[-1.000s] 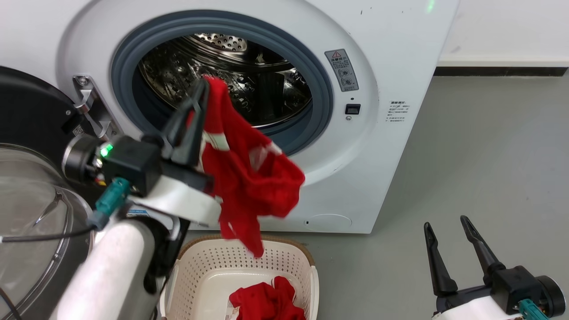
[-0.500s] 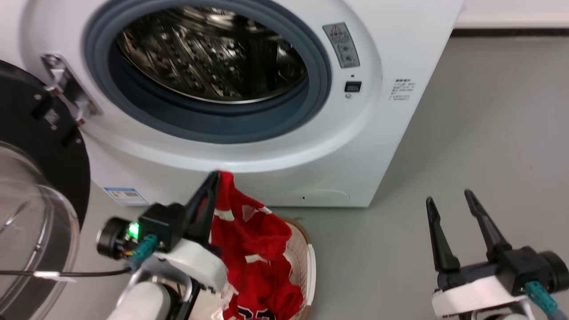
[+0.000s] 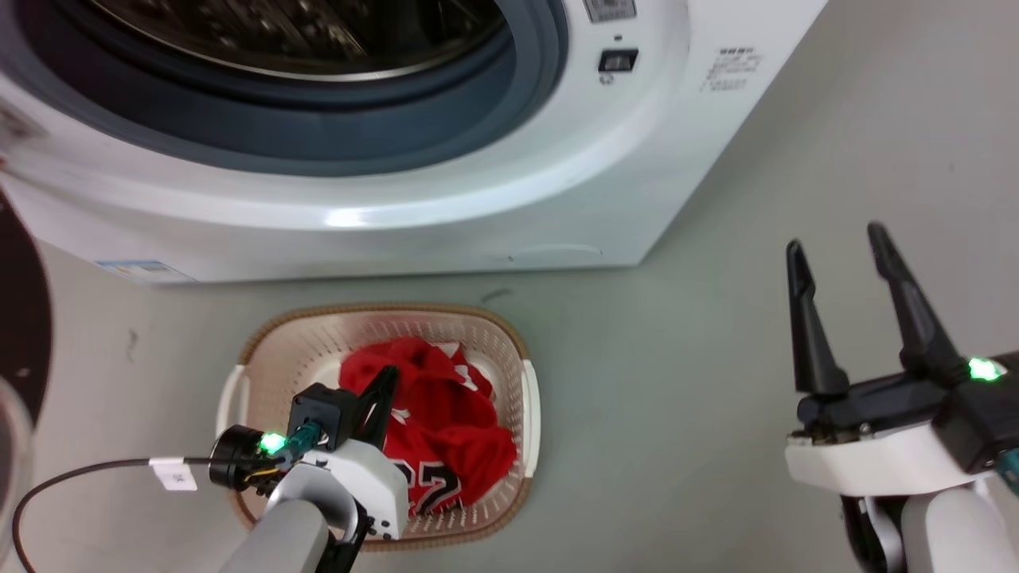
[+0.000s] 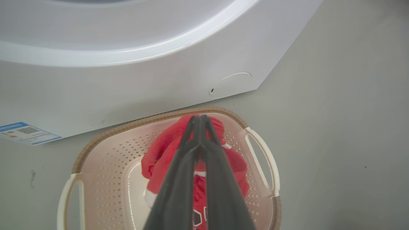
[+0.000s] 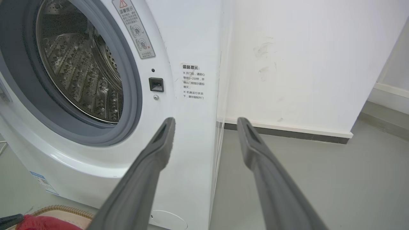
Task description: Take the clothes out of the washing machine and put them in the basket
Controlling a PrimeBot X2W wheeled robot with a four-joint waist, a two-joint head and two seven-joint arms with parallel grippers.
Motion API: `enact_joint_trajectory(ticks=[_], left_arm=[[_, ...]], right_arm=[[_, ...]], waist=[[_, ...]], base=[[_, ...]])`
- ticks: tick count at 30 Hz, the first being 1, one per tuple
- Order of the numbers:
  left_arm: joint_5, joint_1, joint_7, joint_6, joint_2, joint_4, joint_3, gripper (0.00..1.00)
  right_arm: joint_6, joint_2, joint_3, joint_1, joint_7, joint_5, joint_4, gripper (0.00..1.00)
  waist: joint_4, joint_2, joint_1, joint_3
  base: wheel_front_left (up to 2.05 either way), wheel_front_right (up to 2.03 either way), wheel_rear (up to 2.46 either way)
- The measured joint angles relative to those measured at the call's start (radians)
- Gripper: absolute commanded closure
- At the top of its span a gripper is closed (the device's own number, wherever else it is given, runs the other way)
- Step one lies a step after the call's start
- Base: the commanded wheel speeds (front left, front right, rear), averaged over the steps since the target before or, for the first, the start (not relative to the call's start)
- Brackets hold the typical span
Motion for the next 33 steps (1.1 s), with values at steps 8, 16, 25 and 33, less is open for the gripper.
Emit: enact_joint_trajectory(ticks=[8,16,25,33], left_arm=[[0.039,-0.172,-0.036,-0.04,-0.055,0.266,-0.03,1.0],[0.09,-0.349,-0.034,-0.059,-0.099,0.547,-0.079,1.0],[0.107,-0.468,0.003,-0.073,-0.13,0.748,-0.114,1.0],[0.097,-0.485,0.01,-0.05,-0.132,0.78,-0.118,0.0]], right_arm=[[0.0,0.0,-0.014,-0.063,0.0,0.017,-0.072,0.0],[0.0,0.0,-0.023,-0.112,0.0,0.036,-0.13,0.0],[0.0,0.0,-0.03,-0.15,0.0,0.052,-0.156,0.0],[0.0,0.0,-0.03,-0.167,0.0,0.059,-0.155,0.0]], waist=[[-0.036,0.0,0.0,0.136],[-0.055,0.0,0.0,0.273],[-0.071,0.0,0.0,0.39],[-0.08,0.0,0.0,0.403]], base=[[0.0,0.0,0.0],[0.0,0.0,0.0],[0.0,0.0,0.0],[0.0,0.0,0.0]])
